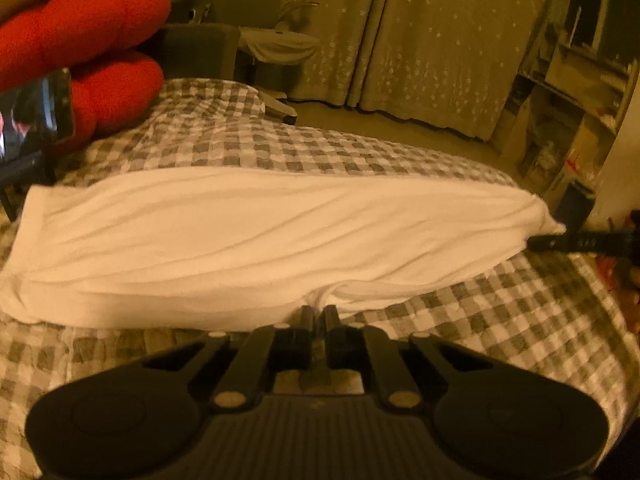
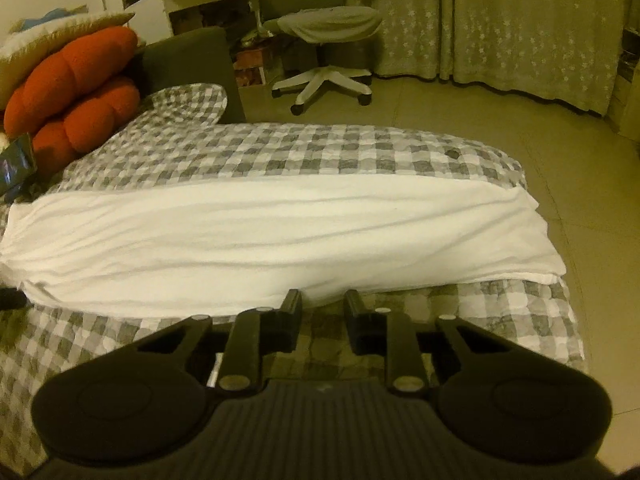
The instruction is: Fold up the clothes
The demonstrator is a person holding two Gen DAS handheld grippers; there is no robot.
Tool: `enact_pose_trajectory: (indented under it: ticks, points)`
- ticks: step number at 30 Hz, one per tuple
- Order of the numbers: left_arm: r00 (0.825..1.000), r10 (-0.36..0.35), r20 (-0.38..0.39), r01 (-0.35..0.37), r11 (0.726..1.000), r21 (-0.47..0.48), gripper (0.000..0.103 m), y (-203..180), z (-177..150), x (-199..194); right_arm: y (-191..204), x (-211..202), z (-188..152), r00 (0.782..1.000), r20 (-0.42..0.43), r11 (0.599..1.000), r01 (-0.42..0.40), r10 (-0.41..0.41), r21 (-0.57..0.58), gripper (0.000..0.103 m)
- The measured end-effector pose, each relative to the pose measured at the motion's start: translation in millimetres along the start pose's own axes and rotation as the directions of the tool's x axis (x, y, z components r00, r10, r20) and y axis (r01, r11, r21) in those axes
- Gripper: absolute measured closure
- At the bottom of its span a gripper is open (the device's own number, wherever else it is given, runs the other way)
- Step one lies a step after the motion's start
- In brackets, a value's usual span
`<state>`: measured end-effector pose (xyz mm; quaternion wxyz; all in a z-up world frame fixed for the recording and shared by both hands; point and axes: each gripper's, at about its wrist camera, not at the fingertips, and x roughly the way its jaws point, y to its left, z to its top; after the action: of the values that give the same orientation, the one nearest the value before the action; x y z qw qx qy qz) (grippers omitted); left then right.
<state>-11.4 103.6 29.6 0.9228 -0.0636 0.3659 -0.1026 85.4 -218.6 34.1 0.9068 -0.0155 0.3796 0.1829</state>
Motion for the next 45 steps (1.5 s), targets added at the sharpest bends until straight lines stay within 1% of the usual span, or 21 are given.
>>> enact_pose_trajectory:
  ticks: [1,2,3,7,9,10,11,12,15,19,23,25,28,31,34,36,40,41,42,43,45]
  points:
    - [1.0,-0.006,-0.006,0.006,1.0,0.015,0.096,-1,0,-1,1,0,0,1.0,-0.001,1.0,-0.004,0.004,-0.005,0.074]
    - [1.0,-0.003,-0.009,0.003,1.0,0.03,0.091,-3,-1,-1,1,0,0,1.0,-0.001,1.0,-0.008,0.008,-0.007,0.072]
    - [1.0,0.005,-0.007,-0.004,0.999,0.039,0.09,-5,-1,0,2,0,0,1.0,-0.002,1.0,-0.009,0.009,-0.009,0.072]
    - [1.0,0.027,0.0,-0.027,0.998,0.054,0.089,-12,-1,4,3,1,-1,1.0,-0.001,1.0,-0.006,0.006,-0.017,0.072]
    - [0.999,0.034,0.001,-0.034,0.998,0.051,0.09,-12,-1,6,4,2,-1,1.0,0.002,1.0,0.001,-0.001,-0.019,0.076]
    - [0.999,0.036,0.005,-0.036,0.998,0.044,0.098,-11,0,6,4,3,-1,1.0,0.005,1.0,0.007,-0.007,-0.018,0.078]
    - [0.999,0.033,0.009,-0.034,0.999,0.035,0.1,-10,0,5,4,3,-1,1.0,0.009,1.0,0.01,-0.01,-0.017,0.081]
    - [1.0,0.026,0.012,-0.026,0.999,0.02,0.1,-8,1,3,4,3,0,1.0,0.015,1.0,0.012,-0.011,-0.014,0.084]
    - [1.0,0.0,0.031,0.001,1.0,-0.025,0.101,-1,3,-4,4,3,1,0.999,0.03,1.0,0.017,-0.017,-0.006,0.087]
    - [0.999,-0.006,0.04,0.006,1.0,-0.015,0.101,-2,4,-8,6,4,1,1.0,0.029,1.0,0.008,-0.008,-0.012,0.087]
    - [1.0,-0.011,0.005,0.011,0.999,0.03,0.101,-6,2,-6,6,3,1,1.0,0.017,1.0,-0.02,0.02,-0.018,0.084]
    - [1.0,0.021,-0.001,-0.021,0.998,0.059,0.1,-9,1,-3,9,3,0,1.0,0.015,0.999,-0.015,0.015,-0.032,0.083]
    - [0.999,0.04,0.01,-0.041,0.994,0.103,0.097,-17,-1,-2,10,3,0,1.0,0.014,0.999,-0.012,0.012,-0.036,0.082]
    - [0.998,0.066,0.012,-0.068,0.986,0.152,0.096,-23,-3,3,11,4,-1,1.0,0.013,0.999,-0.011,0.012,-0.038,0.082]
    - [0.993,0.116,0.014,-0.116,0.973,0.202,0.091,-29,-5,8,12,4,-1,1.0,0.012,0.999,-0.01,0.01,-0.042,0.082]
    - [0.991,0.129,0.024,-0.131,0.968,0.216,0.087,-32,-5,9,12,4,-1,1.0,0.012,0.999,-0.008,0.009,-0.043,0.082]
    - [0.988,0.149,0.046,-0.155,0.956,0.248,0.087,-37,-4,9,11,4,-1,1.0,0.012,0.999,-0.008,0.009,-0.045,0.082]
    - [0.987,0.151,0.047,-0.158,0.952,0.261,0.089,-39,-5,10,11,4,-1,1.0,0.013,0.999,-0.009,0.01,-0.043,0.082]
    - [0.987,0.154,0.048,-0.161,0.948,0.275,0.093,-41,-5,11,10,4,-1,1.0,0.012,0.999,-0.012,0.012,-0.041,0.081]
    - [0.986,0.157,0.052,-0.165,0.945,0.281,0.101,-42,-5,11,9,3,-1,1.0,0.012,0.999,-0.014,0.015,-0.039,0.081]
    - [0.984,0.163,0.067,-0.175,0.947,0.269,0.102,-41,-3,9,8,3,-1,1.0,0.012,0.999,-0.019,0.02,-0.036,0.081]
